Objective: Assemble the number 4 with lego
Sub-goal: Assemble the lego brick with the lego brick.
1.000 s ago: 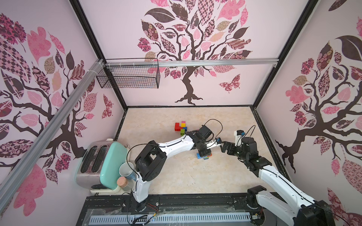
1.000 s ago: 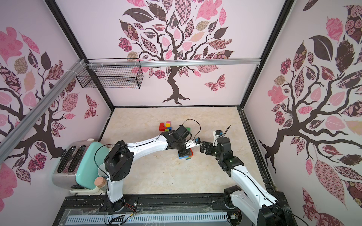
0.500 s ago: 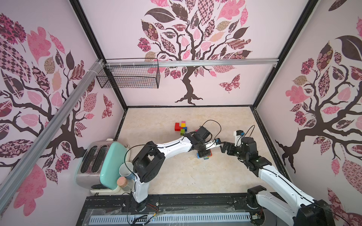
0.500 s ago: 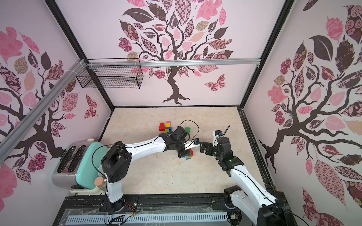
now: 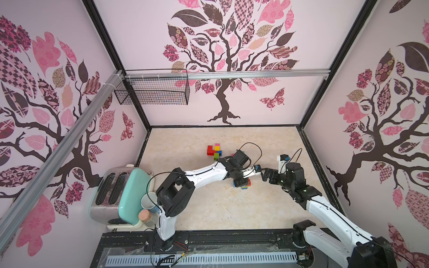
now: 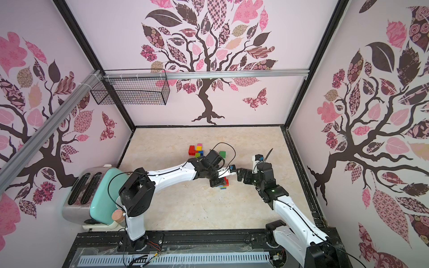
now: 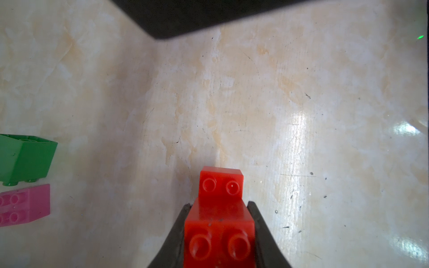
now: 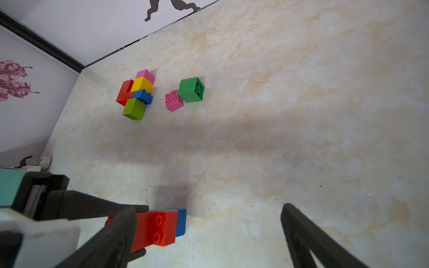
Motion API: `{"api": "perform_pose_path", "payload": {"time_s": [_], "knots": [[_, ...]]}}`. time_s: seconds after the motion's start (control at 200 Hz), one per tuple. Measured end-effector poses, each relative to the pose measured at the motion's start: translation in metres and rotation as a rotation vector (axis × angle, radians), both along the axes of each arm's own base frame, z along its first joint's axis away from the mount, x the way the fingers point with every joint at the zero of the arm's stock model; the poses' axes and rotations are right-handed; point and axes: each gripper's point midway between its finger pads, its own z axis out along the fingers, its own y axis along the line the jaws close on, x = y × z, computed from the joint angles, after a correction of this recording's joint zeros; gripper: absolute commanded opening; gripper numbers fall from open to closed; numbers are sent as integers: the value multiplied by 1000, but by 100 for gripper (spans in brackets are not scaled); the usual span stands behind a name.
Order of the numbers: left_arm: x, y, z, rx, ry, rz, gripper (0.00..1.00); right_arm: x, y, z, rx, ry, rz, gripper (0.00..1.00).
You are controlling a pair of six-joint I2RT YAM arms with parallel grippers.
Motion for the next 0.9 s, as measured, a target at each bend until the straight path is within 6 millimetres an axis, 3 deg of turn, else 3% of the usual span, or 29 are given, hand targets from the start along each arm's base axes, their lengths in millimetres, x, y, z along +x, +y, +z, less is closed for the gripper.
{"api": "perform_pose_path", "payload": {"time_s": [0.45,0.66,0.9], "knots": [[1,-2,-1,-19,-7,-16,0,-1,1,-1,-1,6,6,99],[1,-1,-1,-14,-11,-22,0,-4,18,1,59,11,91,99],[0,3,-1,0,-11,-29,0,-5,23,0,97,27,115,100]]}}
